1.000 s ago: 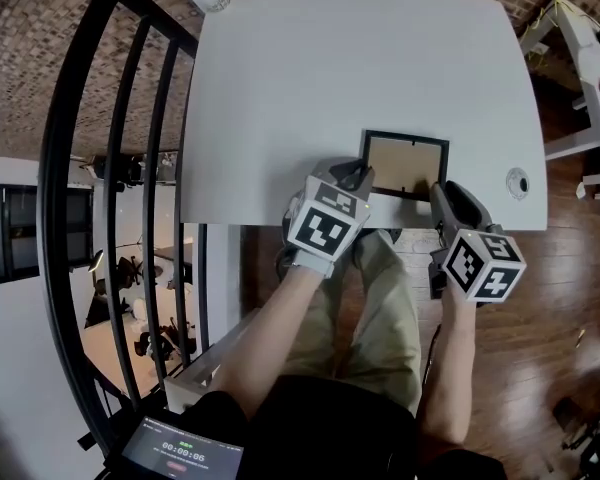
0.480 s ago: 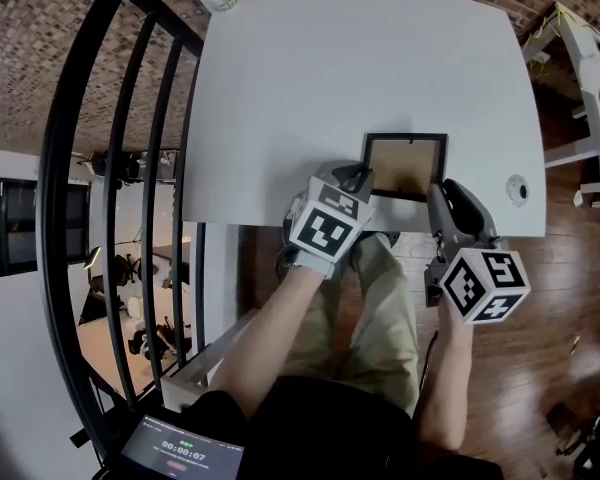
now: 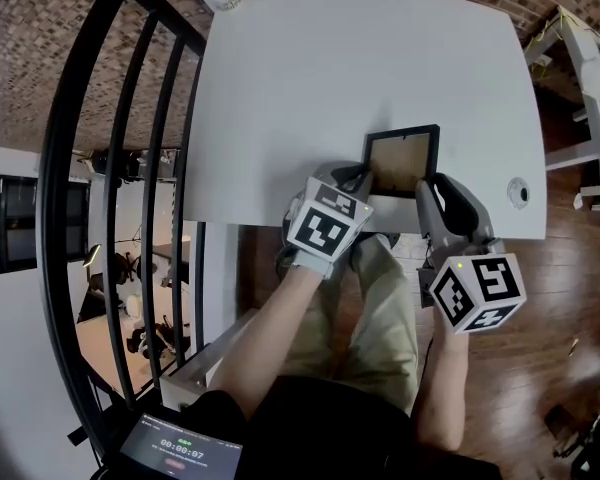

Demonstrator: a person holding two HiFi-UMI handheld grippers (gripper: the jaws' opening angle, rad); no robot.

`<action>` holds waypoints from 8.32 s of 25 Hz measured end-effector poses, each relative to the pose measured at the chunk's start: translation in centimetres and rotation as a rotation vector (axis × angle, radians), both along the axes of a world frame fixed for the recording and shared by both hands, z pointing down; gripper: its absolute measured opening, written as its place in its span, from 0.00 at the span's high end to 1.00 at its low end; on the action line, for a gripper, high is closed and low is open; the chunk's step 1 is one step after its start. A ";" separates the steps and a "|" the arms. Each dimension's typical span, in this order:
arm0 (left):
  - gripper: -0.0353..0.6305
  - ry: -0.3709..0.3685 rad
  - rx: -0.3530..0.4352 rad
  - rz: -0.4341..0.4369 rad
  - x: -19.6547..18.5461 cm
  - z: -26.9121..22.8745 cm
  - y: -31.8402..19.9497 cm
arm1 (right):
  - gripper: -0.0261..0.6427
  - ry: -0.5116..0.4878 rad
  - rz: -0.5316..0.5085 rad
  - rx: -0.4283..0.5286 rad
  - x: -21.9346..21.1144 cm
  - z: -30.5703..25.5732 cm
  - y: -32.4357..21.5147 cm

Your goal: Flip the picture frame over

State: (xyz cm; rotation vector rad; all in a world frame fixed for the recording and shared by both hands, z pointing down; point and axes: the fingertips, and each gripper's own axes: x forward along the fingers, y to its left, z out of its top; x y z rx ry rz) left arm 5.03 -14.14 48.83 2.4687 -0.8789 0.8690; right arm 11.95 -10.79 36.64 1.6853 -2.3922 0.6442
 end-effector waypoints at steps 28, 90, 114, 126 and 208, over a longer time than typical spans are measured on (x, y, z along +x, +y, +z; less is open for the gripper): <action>0.92 -0.007 -0.004 -0.010 -1.2 0.4 0.0 | 0.88 0.007 -0.174 0.120 -6.9 -3.2 -1.5; 0.87 0.376 0.183 -0.066 -2.0 -14.9 -3.1 | 0.92 0.018 -0.118 -0.375 -5.9 10.8 -2.5; 0.93 0.453 0.154 -0.163 -6.9 -13.5 -4.1 | 0.92 -0.023 -0.155 -0.426 -7.4 12.0 -2.4; 0.94 0.443 0.084 -0.247 -11.3 -10.3 -4.7 | 0.92 -0.035 -0.180 -0.423 -8.1 11.9 -2.5; 0.92 0.490 0.434 -0.097 -10.6 -27.4 21.1 | 0.97 -0.037 -0.222 0.248 -11.9 -13.9 19.6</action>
